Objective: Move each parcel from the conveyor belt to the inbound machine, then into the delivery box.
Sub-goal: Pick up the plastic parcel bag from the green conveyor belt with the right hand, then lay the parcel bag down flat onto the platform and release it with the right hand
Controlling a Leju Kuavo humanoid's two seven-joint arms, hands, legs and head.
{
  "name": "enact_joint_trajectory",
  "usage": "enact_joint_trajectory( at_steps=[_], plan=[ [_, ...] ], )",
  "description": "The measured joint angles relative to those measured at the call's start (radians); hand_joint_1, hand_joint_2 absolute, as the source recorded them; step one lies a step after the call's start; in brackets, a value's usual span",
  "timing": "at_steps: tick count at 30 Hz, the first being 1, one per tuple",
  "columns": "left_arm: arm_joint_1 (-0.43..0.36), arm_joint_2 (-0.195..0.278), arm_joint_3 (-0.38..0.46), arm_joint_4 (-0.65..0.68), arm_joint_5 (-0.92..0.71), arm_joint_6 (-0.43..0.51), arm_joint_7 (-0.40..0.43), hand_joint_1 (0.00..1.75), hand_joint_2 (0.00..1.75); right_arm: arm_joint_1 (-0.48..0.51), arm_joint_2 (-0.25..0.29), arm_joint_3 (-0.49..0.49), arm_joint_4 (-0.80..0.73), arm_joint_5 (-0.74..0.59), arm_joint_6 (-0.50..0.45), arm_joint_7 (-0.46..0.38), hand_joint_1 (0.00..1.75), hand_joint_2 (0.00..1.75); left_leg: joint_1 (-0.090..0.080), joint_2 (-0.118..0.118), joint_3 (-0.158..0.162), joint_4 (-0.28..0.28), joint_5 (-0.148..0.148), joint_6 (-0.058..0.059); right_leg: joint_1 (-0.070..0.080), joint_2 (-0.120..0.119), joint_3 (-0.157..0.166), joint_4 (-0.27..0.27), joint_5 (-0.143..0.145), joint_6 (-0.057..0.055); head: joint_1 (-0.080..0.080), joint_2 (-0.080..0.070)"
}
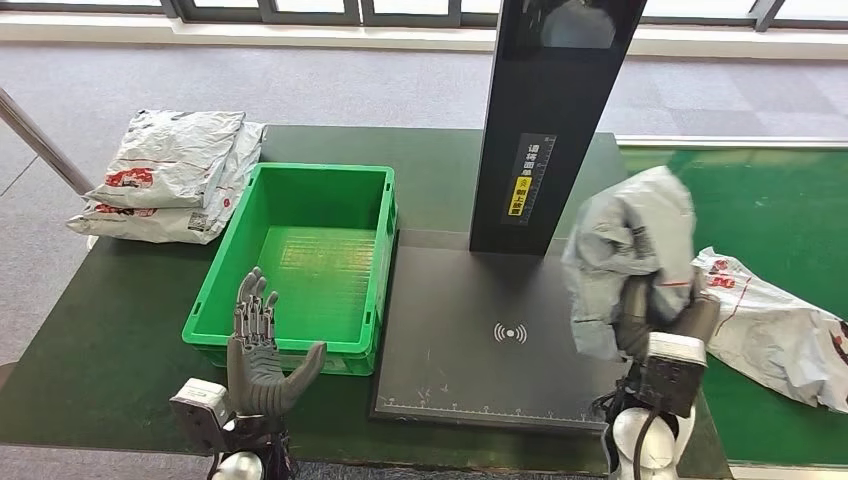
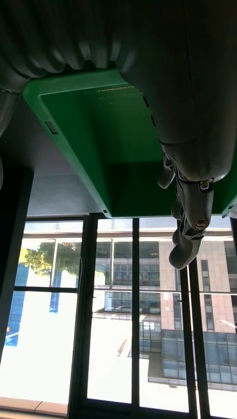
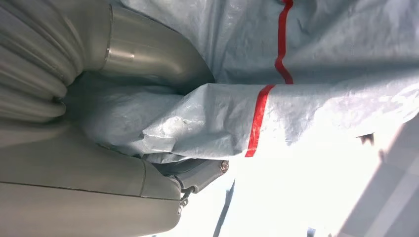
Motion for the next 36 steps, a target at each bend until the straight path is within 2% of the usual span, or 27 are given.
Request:
enact_joint_trajectory(
  at_steps=[3, 14, 22, 26, 36],
  plan=[
    [0.0, 0.0, 0.0, 0.0, 0.0, -0.005, 0.0, 0.0, 1.75, -0.001, -0.014, 0.037, 0.046, 0.028, 0.034, 0.021, 1.75, 1.75, 0.0, -0.001, 0.0, 0.0, 0.0, 0.0, 0.0, -0.001, 0.0, 0.0, 0.0, 0.0, 0.0, 0.0],
    [0.0, 0.0, 0.0, 0.0, -0.001, -0.006, 0.0, 0.0, 1.75, -0.003, -0.038, 0.075, 0.111, 0.036, 0.04, 0.026, 1.75, 1.75, 0.0, -0.001, 0.0, 0.0, 0.0, 0.0, 0.0, 0.0, 0.0, 0.0, 0.0, 0.0, 0.0, 0.0],
    [0.0, 0.0, 0.0, 0.001, -0.004, -0.017, 0.0, 0.0, 1.75, -0.014, -0.038, 0.092, 0.176, 0.168, 0.146, 0.102, 1.75, 1.75, 0.0, 0.0, 0.0, 0.0, 0.0, 0.0, 0.0, 0.0, 0.0, 0.0, 0.0, 0.0, 0.0, 0.0],
    [-0.001, 0.0, 0.0, 0.006, -0.006, -0.019, 0.0, 0.0, 1.75, -0.027, -0.036, 0.092, 0.226, 0.228, 0.171, 0.123, 0.0, 0.0, 0.0, 0.0, 0.0, 0.0, 0.0, 0.0, 0.0, 0.0, 0.0, 0.0, 0.0, 0.0, 0.0, 0.0],
    [-0.004, 0.0, 0.0, 0.014, -0.02, -0.01, 0.0, 0.0, 1.75, -0.08, -0.019, 0.084, 0.336, 0.269, 0.159, 0.143, 0.0, 0.0, 0.0, 0.0, 0.0, 0.0, 0.0, 0.0, 0.0, 0.0, 0.0, 0.0, 0.0, 0.0, 0.0, 0.0]
  ],
)
